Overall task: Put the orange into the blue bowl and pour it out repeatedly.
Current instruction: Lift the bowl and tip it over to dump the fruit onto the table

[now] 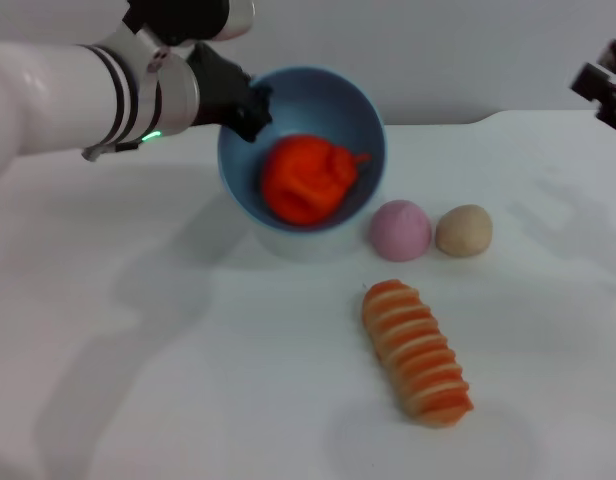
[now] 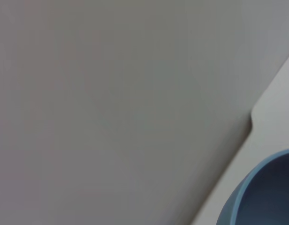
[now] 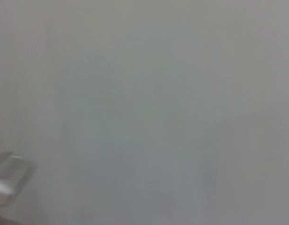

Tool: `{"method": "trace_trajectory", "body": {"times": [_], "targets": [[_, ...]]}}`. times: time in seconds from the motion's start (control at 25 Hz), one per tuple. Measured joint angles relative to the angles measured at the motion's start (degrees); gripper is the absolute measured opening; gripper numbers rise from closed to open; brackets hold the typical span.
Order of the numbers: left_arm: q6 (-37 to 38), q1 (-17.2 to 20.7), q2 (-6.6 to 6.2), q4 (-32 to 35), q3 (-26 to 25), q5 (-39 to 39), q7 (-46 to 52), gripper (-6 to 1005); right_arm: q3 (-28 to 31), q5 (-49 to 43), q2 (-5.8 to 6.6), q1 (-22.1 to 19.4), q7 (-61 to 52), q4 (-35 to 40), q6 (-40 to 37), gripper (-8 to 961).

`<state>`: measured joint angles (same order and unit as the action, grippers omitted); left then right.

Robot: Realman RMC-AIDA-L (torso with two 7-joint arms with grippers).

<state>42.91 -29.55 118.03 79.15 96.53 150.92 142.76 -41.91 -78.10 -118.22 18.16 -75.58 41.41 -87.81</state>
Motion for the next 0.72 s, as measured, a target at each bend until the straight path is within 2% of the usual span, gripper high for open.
{"method": "trace_trajectory", "body": {"times": [0.28, 0.4, 0.48, 0.56, 0.72], "targets": [[-20.9, 9.5, 0.12, 5.1, 13.1, 14.1, -4.5, -1, 6.4, 0.3, -0.20, -0.6, 8.3, -10.3, 1.1, 606], [-28.7, 12.9, -0.01, 5.4, 16.9, 14.7, -11.1, -1, 7.2, 0.3, -0.18, -0.2, 9.6, -12.1, 2.3, 606], [-36.1, 16.8, 0.12, 5.2, 21.0, 14.7, -20.8, -1, 7.3, 0.3, -0.21, -0.2, 9.7, -12.1, 2.9, 605], [-38.0, 17.6, 0.21, 4.8, 21.9, 14.7, -23.0, -1, 7.3, 0.4, -0.22, -0.1, 9.7, -12.2, 3.1, 604], [-49.1, 21.7, 0.28, 2.0, 25.4, 14.7, -31.8, -1, 7.4, 0.4, -0.21, 0.3, 9.8, -12.2, 4.1, 603]]}}
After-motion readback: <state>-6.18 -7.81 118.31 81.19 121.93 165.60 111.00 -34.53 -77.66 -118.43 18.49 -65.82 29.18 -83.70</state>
